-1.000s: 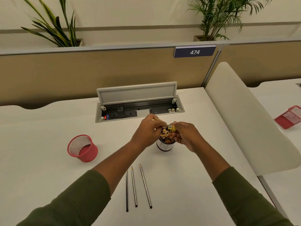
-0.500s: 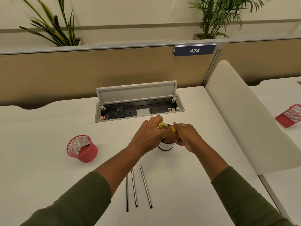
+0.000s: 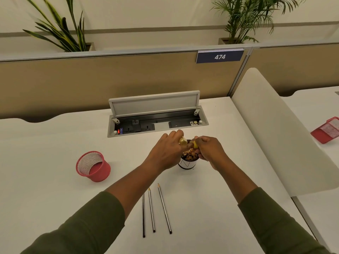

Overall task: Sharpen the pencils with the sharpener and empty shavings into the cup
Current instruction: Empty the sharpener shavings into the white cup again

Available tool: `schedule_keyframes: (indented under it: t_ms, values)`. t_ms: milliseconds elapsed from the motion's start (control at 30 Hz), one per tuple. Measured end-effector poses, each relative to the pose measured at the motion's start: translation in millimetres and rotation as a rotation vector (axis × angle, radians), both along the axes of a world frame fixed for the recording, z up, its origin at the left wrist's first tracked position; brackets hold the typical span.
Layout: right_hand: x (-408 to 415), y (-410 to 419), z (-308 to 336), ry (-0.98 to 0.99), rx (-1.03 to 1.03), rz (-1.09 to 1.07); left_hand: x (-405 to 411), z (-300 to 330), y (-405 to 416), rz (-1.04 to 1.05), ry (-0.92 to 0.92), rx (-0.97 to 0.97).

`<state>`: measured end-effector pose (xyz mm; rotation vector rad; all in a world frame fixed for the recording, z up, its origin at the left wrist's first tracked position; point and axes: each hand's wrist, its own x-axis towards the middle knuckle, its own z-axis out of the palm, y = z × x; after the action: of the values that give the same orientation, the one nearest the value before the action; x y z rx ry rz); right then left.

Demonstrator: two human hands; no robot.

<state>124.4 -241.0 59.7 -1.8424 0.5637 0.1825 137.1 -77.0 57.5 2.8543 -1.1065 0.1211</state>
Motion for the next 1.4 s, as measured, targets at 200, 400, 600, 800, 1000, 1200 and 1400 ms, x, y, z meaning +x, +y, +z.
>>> schedule_keyframes:
  t_ms: [200, 400, 600, 800, 1000, 1200, 1400]
  values:
    - [1, -1, -1, 0.013, 0.027, -0.012, 3, 1, 0, -0.044, -0.028, 0.053]
    - [1, -4, -5, -0.042, -0.105, 0.016, 2, 0, 8, -0.026, 0.003, 0.065]
    - [0, -3, -6, -0.074, -0.185, 0.072, 3, -2, 1, -0.065, -0.008, 0.073]
    - [2, -7, -7, -0.076, -0.303, 0.117, 1, -3, 3, -0.060, -0.022, 0.062]
    - [0, -7, -1, -0.151, -0.520, 0.243, 1, -6, 6, 0.005, 0.010, -0.043]
    - [-2, -4, 3, -0.222, -0.622, 0.342, 2, -3, 4, 0.143, 0.134, -0.249]
    - [-5, -6, -2, -0.302, -0.840, 0.624, 2, -2, 6, 0.210, 0.185, -0.388]
